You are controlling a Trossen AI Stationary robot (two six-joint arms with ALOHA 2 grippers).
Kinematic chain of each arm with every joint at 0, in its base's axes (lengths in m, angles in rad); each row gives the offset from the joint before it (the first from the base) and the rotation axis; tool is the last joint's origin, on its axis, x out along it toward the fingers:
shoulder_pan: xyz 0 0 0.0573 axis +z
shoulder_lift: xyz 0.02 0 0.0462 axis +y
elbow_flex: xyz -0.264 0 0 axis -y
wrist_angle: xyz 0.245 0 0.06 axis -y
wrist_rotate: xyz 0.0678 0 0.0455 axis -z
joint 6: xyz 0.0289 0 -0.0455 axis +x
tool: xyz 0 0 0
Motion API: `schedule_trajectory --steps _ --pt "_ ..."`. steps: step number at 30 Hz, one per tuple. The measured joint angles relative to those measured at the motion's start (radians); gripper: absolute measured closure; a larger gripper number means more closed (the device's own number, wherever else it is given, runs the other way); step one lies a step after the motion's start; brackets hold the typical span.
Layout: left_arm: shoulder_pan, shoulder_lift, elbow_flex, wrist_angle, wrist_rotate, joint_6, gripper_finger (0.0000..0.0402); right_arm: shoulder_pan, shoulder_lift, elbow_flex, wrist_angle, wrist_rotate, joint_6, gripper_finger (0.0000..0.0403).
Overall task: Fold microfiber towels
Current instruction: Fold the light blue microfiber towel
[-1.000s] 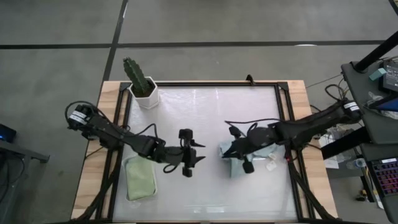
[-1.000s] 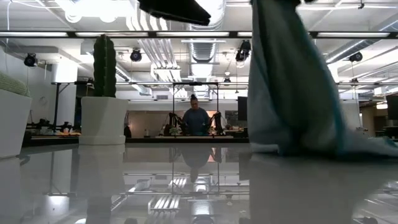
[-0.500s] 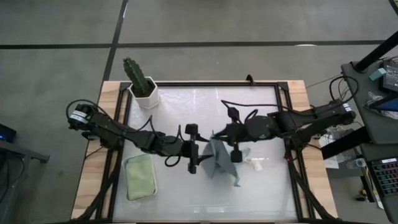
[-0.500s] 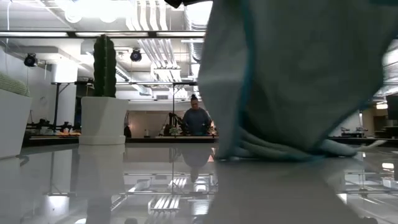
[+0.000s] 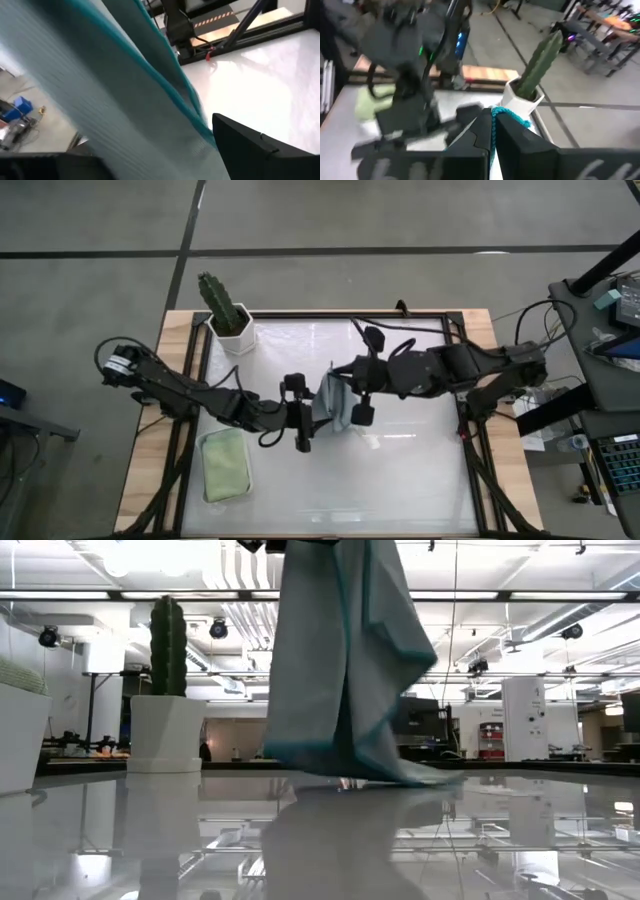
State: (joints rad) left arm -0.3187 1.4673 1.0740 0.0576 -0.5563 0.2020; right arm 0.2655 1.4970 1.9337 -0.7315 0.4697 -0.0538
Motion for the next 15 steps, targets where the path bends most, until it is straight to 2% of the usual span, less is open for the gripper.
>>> schedule_trajectory --steps 4,7,11,15 --pt "0.004 0.018 -0.001 0.010 -0.014 -0.038 0.0166 0.000 0.046 0.126 -0.022 0.080 -0.014 0.0394" --pt "0.005 0.019 -0.006 0.002 -0.078 -0.039 0.0166 -0.001 0.076 0.196 -0.022 0.128 -0.042 0.0394" --pt "0.003 0.010 -0.038 -0.007 -0.232 -0.031 0.0166 -0.001 0.112 0.265 -0.030 0.180 -0.068 0.0394" --pt "0.002 -0.015 -0.054 -0.077 -0.265 -0.013 0.0166 0.000 0.122 0.298 -0.031 0.309 -0.127 0.0394"
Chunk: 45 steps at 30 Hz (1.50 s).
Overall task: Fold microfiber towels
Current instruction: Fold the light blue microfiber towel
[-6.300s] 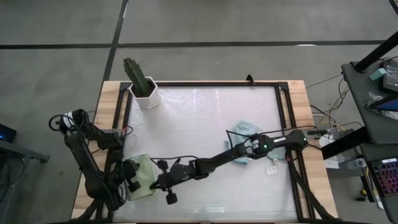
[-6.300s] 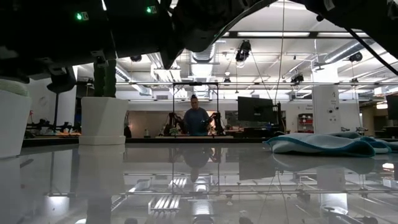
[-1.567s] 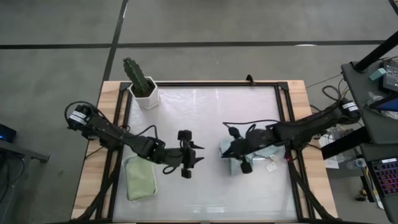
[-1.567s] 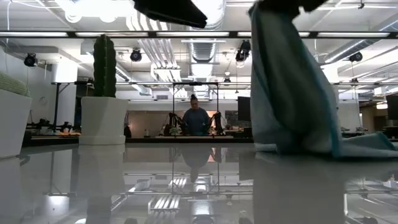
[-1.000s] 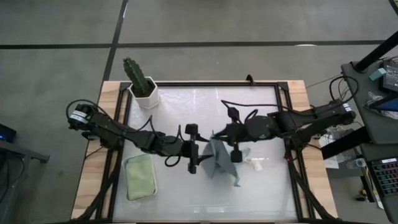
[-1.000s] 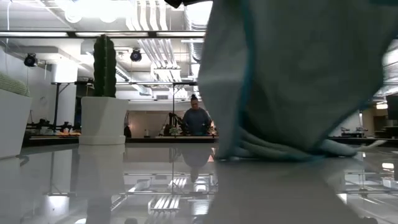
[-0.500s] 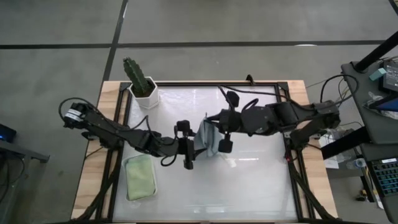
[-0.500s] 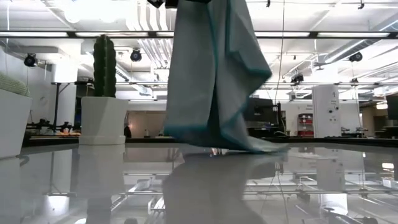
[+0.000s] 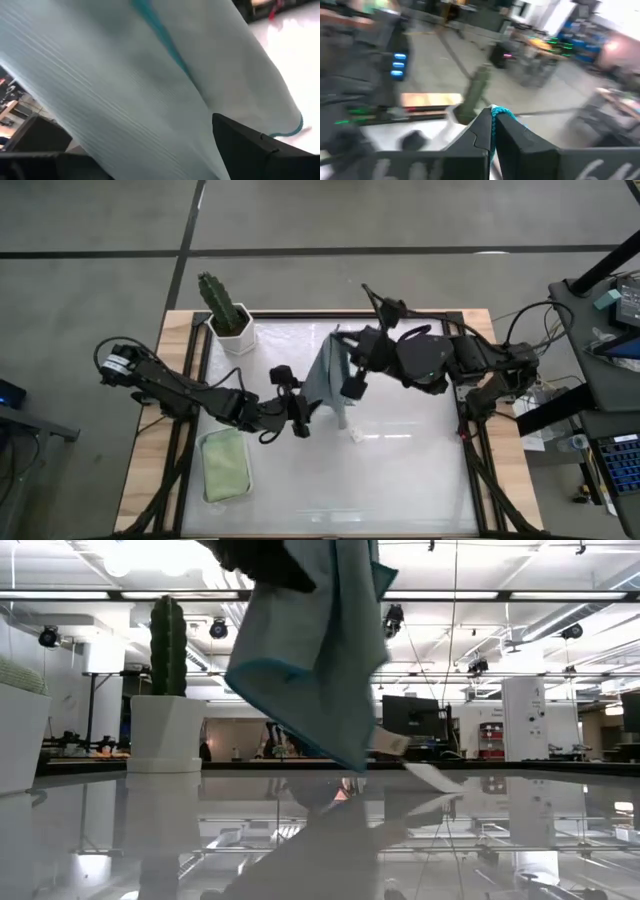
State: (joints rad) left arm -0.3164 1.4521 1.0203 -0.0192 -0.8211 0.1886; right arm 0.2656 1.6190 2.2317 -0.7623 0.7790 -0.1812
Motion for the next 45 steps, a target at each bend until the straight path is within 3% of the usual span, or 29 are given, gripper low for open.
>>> schedule_trajectory --steps 4,11,36,40,45 --pt "-0.004 -0.007 -0.004 -0.120 0.001 -0.005 0.0166 -0.007 0.007 0.000 -0.015 0.094 -0.030 0.0394" --pt "-0.006 -0.021 -0.014 -0.203 0.001 -0.074 0.0166 -0.028 0.017 -0.007 -0.038 0.096 -0.029 0.0394" --pt "-0.006 -0.021 -0.014 -0.206 0.002 -0.081 0.0166 -0.037 0.020 -0.010 -0.059 0.094 -0.048 0.0394" --pt "-0.006 -0.021 -0.014 -0.207 0.005 -0.109 0.0166 -0.038 0.020 -0.010 -0.142 0.094 -0.003 0.0394" --pt "-0.015 -0.017 -0.014 -0.207 0.019 -0.158 0.0166 -0.049 0.019 -0.019 -0.370 0.052 0.179 0.0394"
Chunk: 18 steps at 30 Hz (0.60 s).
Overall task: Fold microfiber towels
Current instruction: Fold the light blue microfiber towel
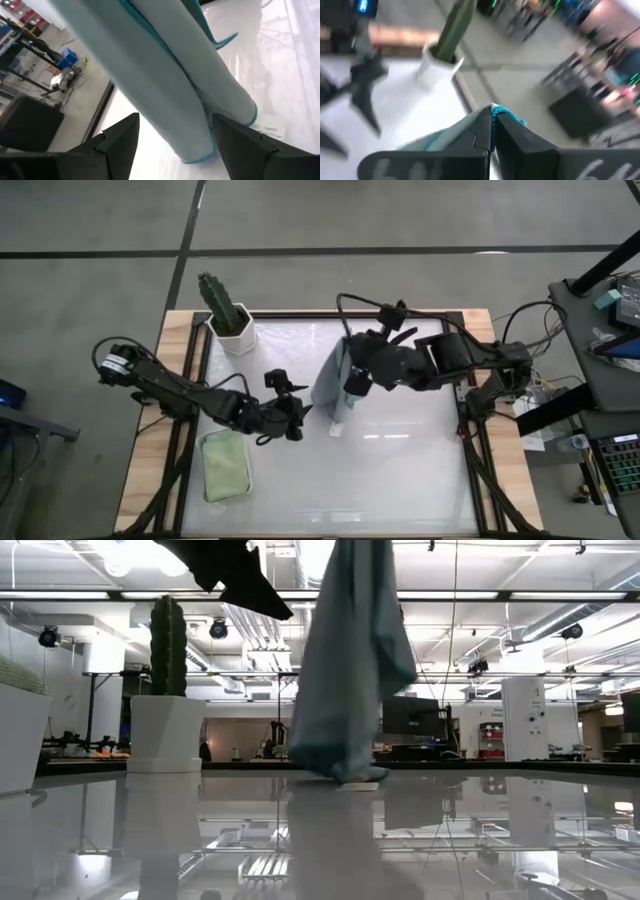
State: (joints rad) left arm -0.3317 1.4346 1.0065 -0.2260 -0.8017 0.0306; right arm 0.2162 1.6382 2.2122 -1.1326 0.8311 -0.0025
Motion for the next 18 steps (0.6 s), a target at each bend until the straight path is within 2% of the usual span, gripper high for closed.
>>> schedule_trajectory --steps 4,10,18 --pt "-0.003 0.010 0.000 0.002 0.018 -0.026 0.0166 -0.018 0.000 -0.040 -0.188 -0.145 0.157 0.0394" --pt "-0.003 0.037 -0.001 0.017 0.027 -0.051 0.0166 -0.023 0.000 -0.166 -0.209 -0.306 0.220 0.0394" --pt "-0.003 0.057 -0.001 0.041 0.049 -0.051 0.0166 -0.027 0.000 -0.300 -0.179 -0.320 0.239 0.0394"
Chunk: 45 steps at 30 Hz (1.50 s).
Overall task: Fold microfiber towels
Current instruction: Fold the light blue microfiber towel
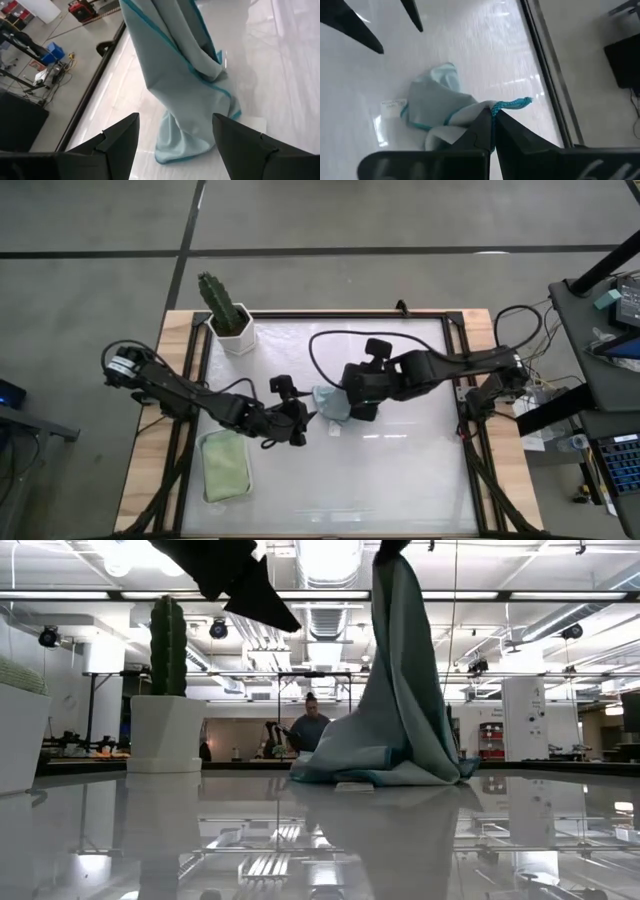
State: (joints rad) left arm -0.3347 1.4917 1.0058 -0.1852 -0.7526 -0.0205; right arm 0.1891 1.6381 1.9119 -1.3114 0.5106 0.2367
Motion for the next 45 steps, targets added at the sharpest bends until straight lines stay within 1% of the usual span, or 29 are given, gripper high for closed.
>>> schedule_trajectory --steps 13,23,26,30,33,35,37,39,43,45 --pt "0.001 0.001 0.000 0.011 0.003 0.000 0.0166 -0.079 0.000 -0.107 0.076 -0.204 -0.012 0.0394" --pt "0.001 0.001 -0.005 0.021 0.002 0.000 0.0166 -0.125 -0.002 -0.167 0.096 -0.291 -0.012 0.0394" --pt "0.001 0.001 -0.024 0.050 0.002 0.000 0.0166 -0.125 -0.002 -0.169 0.098 -0.293 -0.012 0.0394" --pt "0.001 0.001 -0.078 0.134 0.003 0.001 0.0166 -0.124 -0.008 -0.185 0.103 -0.310 0.000 0.0394" --pt "0.001 0.001 -0.111 0.177 0.012 0.001 0.0166 -0.124 -0.024 -0.228 0.139 -0.323 0.015 0.0394" --pt "0.001 0.000 -0.129 0.213 0.013 0.001 0.0166 -0.124 -0.041 -0.271 0.166 -0.366 0.033 0.0394" --pt "0.001 0.000 -0.144 0.232 0.014 0.001 0.0166 -0.124 -0.063 -0.326 0.219 -0.388 0.050 0.0394" --pt "0.001 0.000 -0.147 0.239 0.015 0.001 0.0166 -0.124 -0.086 -0.376 0.258 -0.397 0.063 0.0394" --pt "0.001 0.000 -0.147 0.250 0.022 0.001 0.0166 -0.127 -0.141 -0.477 0.369 -0.459 0.082 0.0394" --pt "0.001 0.000 -0.147 0.265 0.025 0.001 0.0166 -0.131 -0.169 -0.516 0.415 -0.466 0.091 0.0394"
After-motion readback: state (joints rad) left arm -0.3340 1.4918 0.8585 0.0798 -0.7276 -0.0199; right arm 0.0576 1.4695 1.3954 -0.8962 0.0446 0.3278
